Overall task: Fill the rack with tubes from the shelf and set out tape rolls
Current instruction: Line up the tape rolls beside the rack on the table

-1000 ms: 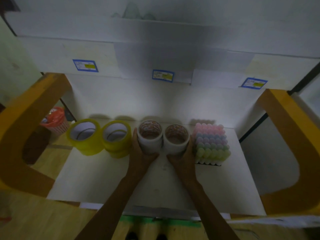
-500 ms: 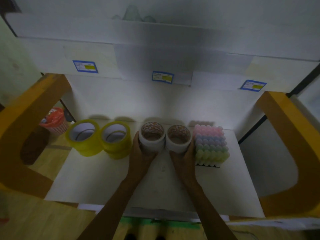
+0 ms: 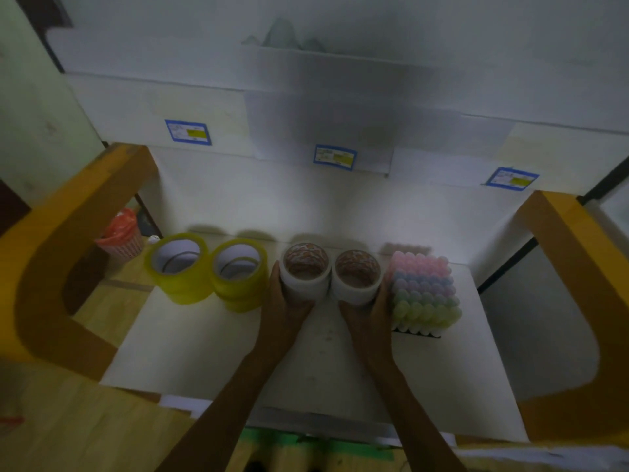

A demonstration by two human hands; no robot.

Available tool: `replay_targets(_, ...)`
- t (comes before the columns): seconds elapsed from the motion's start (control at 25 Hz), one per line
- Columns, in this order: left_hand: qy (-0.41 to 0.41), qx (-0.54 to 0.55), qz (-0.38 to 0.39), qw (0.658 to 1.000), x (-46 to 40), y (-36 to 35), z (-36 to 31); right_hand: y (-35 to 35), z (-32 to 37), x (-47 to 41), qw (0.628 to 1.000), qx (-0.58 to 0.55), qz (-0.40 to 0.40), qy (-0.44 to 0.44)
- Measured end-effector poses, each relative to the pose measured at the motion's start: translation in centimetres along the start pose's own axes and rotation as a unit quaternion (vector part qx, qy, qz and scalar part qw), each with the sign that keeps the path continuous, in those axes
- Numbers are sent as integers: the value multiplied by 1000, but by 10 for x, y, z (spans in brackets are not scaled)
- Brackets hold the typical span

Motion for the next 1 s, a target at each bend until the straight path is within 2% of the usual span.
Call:
replay_targets(0.16, 54, -82, 35, 995, 15, 2, -10, -3, -7, 15, 999, 37, 32, 19)
replay_targets(0.28, -50, -132, 26, 990, 46, 12, -31, -9, -2, 50, 998, 42, 10, 36)
replay_targets(0.4, -63, -206, 6, 977, 78, 36, -40, -19, 18, 75, 993, 80, -16, 81)
replay_targets(0.64, -67, -316, -69, 944, 94, 121, -35, -88, 51, 64, 975, 105, 142, 137)
replay_targets(0.8, -48, -343, -84, 934, 81, 179, -17, -138, 62, 52, 968, 74, 209, 121)
replay_targets(0.88, -30, -343, -86, 935, 66, 199, -2, -156, 63, 39, 972, 48, 203, 107)
replay_targets(1.0, -19, -326, -77, 942, 44, 207, 22, -171, 59, 15, 983, 66, 159, 68)
Point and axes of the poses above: each hand's wrist, its own x-axis away from the middle knuckle, its own y-axis out of the back of the hand, z = x × y, the point moved 5 cm from there along -x, towards the middle knuckle, and after that the axes turned 13 degrees about z, right-handed, at the moved point
